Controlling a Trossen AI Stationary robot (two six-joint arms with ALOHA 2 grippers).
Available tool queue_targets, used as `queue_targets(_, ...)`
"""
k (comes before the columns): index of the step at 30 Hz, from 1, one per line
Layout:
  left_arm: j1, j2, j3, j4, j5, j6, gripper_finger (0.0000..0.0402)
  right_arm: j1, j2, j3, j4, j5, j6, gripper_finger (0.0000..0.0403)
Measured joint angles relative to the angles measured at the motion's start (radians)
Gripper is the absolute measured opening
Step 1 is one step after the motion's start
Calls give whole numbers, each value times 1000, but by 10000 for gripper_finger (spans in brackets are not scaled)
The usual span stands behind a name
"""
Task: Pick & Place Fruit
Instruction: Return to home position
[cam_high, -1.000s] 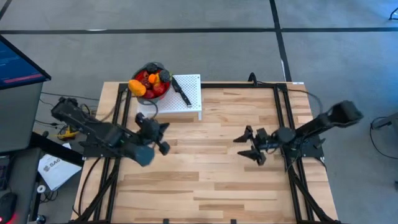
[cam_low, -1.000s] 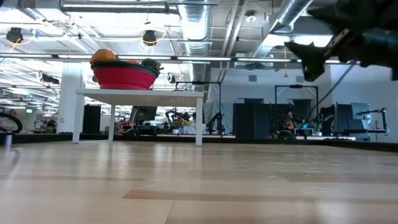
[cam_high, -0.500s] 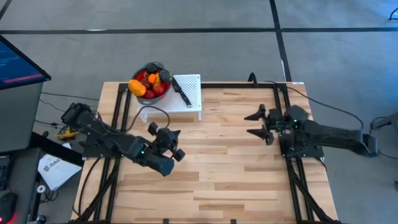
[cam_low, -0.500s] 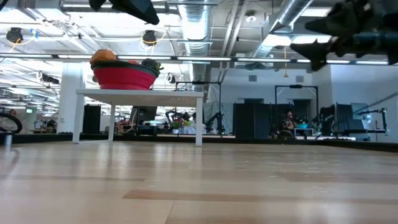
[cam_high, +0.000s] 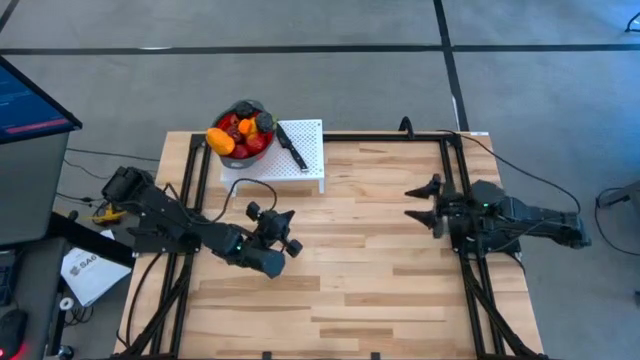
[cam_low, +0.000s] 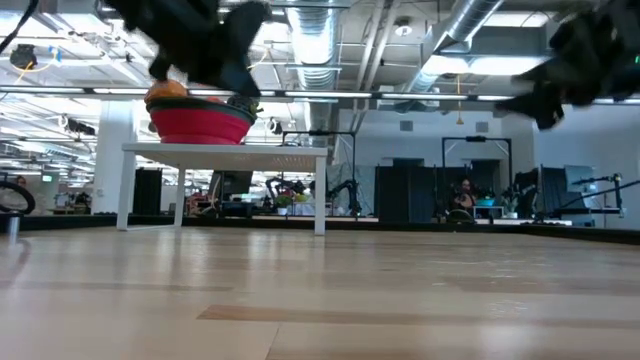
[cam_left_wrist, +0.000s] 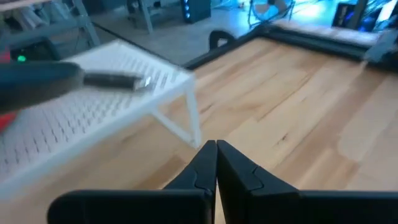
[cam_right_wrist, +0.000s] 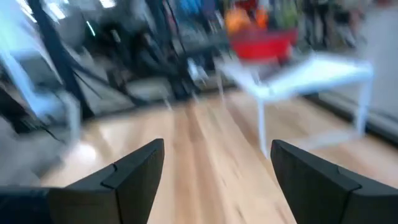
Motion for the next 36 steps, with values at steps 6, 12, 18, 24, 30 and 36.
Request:
queue_targets(6,37,-2,-178,397,69,184,2,88,5,-4,25,157,-53,290)
queue_targets(12,74,-2,-258,694,121,351,2,138,5,-5,61,169,-125,290)
queue_targets(18,113,-2,-278,794,238,431,2,141,5,-20,70,201,-142,290)
queue_targets(24,179,-2,-330,925,362,501,2,110,5,-133,192,224,-107,290)
queue_targets(30,214,-39,-436,1037,430,502,2,63,21,-151,212,223,-111,290)
queue_targets(36,216,-183,-582,1122,424,498,2,52,46,-151,208,210,-101,259)
